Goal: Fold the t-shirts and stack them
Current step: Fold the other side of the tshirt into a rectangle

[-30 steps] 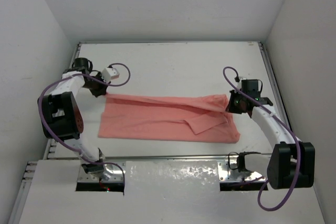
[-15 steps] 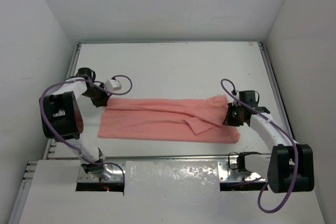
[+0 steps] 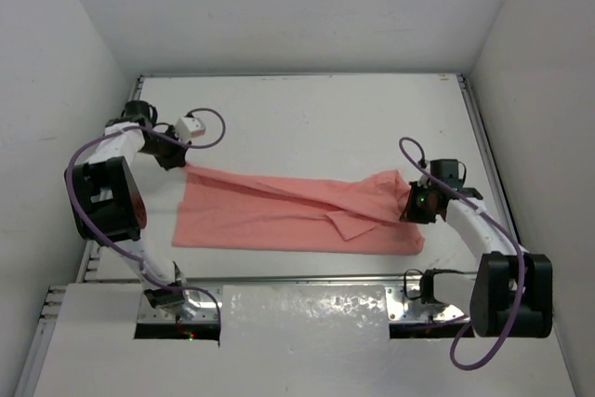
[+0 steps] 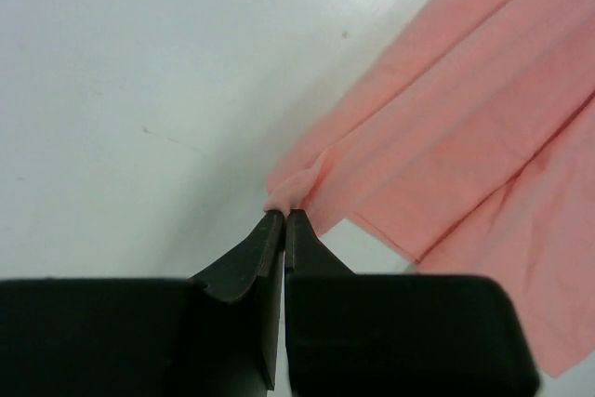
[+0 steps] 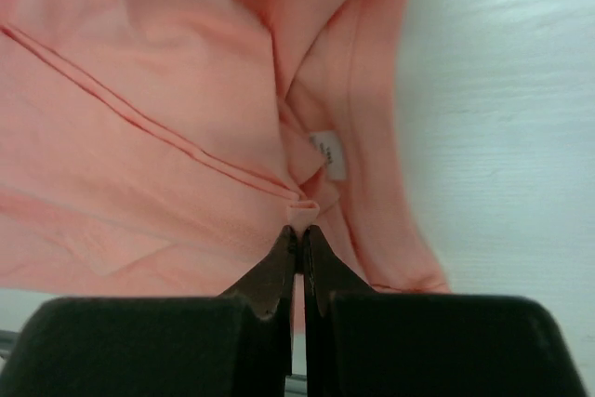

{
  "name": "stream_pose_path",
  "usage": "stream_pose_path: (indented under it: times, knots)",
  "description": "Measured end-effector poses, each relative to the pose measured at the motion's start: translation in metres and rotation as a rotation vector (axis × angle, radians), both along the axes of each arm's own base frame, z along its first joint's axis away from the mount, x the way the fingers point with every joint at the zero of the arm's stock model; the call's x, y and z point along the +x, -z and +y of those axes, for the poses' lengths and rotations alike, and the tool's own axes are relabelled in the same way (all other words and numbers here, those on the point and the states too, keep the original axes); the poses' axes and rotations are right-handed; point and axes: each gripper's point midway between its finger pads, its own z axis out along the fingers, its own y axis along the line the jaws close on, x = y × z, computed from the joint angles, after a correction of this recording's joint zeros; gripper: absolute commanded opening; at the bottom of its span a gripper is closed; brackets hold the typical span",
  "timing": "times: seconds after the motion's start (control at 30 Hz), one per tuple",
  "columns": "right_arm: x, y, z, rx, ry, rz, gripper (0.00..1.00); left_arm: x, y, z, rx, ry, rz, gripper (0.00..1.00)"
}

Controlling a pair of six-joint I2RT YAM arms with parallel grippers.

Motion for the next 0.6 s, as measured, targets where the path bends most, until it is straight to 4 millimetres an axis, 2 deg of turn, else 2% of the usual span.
stream_pose_path:
  times: [0.07,0.17,0.27,0.33,0.37,0.4,0.47,0.57,0.6]
  knots:
    - [0.010,-0.013,-0.009,-0.006,0.027,-0.027,0.00,0.012,-0.012,0.001,-0.009,-0.001,-0.043,0.00]
    - [0.025,-0.034,-0.015,-0.018,0.031,-0.095,0.00,0.008,-0.011,-0.001,-0.015,0.011,-0.035,0.00]
    - [0.027,-0.043,-0.014,-0.011,0.028,-0.137,0.00,-0.009,0.004,-0.004,-0.019,0.031,0.008,0.00]
    - [0.019,-0.036,-0.007,0.022,0.023,-0.135,0.00,-0.030,0.020,-0.009,-0.026,0.044,0.059,0.02]
    - [0.014,-0.029,-0.004,0.039,0.025,-0.119,0.00,-0.040,0.026,-0.011,-0.030,0.047,0.085,0.07]
    - [0.006,-0.021,-0.002,0.053,0.028,-0.094,0.00,-0.046,0.031,-0.012,-0.031,0.051,0.100,0.20]
    - [-0.008,-0.006,0.002,0.069,0.032,-0.042,0.00,-0.055,0.037,-0.012,-0.020,0.060,0.125,0.34]
    - [-0.021,0.006,0.004,0.079,0.036,0.007,0.02,-0.060,0.042,-0.007,0.010,0.059,0.142,0.44]
    - [-0.022,0.007,0.004,0.080,0.036,0.014,0.02,-0.061,0.042,-0.005,0.016,0.054,0.144,0.55]
